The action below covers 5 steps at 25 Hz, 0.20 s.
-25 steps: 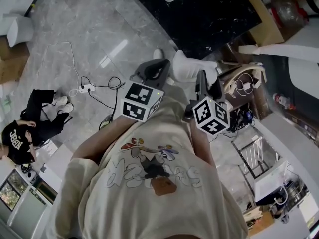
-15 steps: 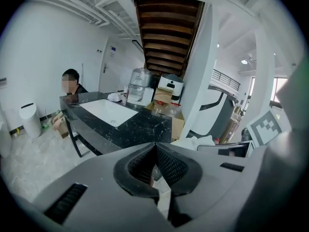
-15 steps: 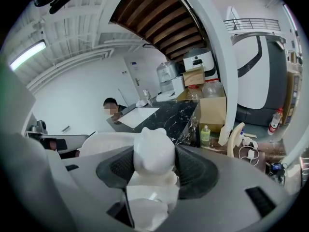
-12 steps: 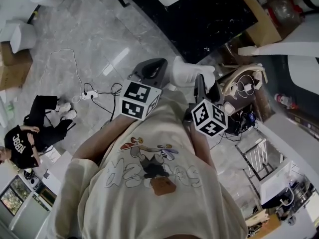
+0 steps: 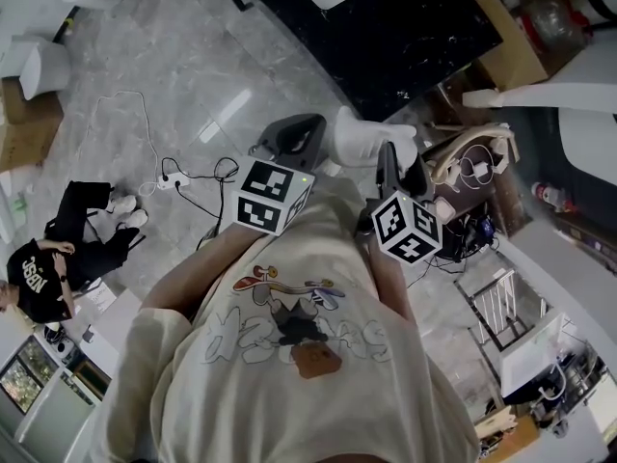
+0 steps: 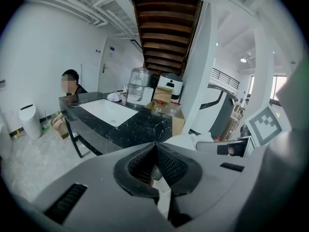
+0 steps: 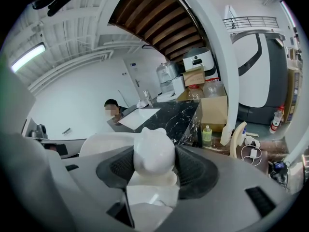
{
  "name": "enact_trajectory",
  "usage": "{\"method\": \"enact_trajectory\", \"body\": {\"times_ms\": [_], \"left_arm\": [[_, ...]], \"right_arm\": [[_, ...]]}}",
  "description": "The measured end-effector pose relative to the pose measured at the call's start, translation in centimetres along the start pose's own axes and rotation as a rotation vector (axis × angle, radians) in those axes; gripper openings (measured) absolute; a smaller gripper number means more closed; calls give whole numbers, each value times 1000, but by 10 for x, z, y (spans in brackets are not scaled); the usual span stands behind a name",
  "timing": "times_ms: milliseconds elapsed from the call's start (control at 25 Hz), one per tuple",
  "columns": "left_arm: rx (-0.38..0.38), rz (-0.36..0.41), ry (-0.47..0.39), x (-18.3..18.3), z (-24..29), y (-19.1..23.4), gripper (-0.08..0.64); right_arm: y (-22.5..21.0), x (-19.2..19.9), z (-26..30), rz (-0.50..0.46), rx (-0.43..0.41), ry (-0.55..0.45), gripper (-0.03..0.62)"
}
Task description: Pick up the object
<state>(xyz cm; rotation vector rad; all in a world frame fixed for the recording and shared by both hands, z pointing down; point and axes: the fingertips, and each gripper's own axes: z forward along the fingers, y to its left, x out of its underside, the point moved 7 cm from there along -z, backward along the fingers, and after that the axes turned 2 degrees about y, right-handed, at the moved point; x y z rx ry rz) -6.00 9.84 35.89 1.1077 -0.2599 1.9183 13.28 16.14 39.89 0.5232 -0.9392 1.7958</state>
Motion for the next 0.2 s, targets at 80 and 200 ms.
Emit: {"method": "enact_trajectory", "body": {"times_ms": [80, 200], "left_arm": [[-6, -10, -4, 1, 0, -1, 14], [-9, -20, -9, 3, -3, -3, 14]], "right_arm": [[-3, 0, -1, 1, 3, 0, 253], [-2, -1, -4, -4, 1, -2, 253]]}}
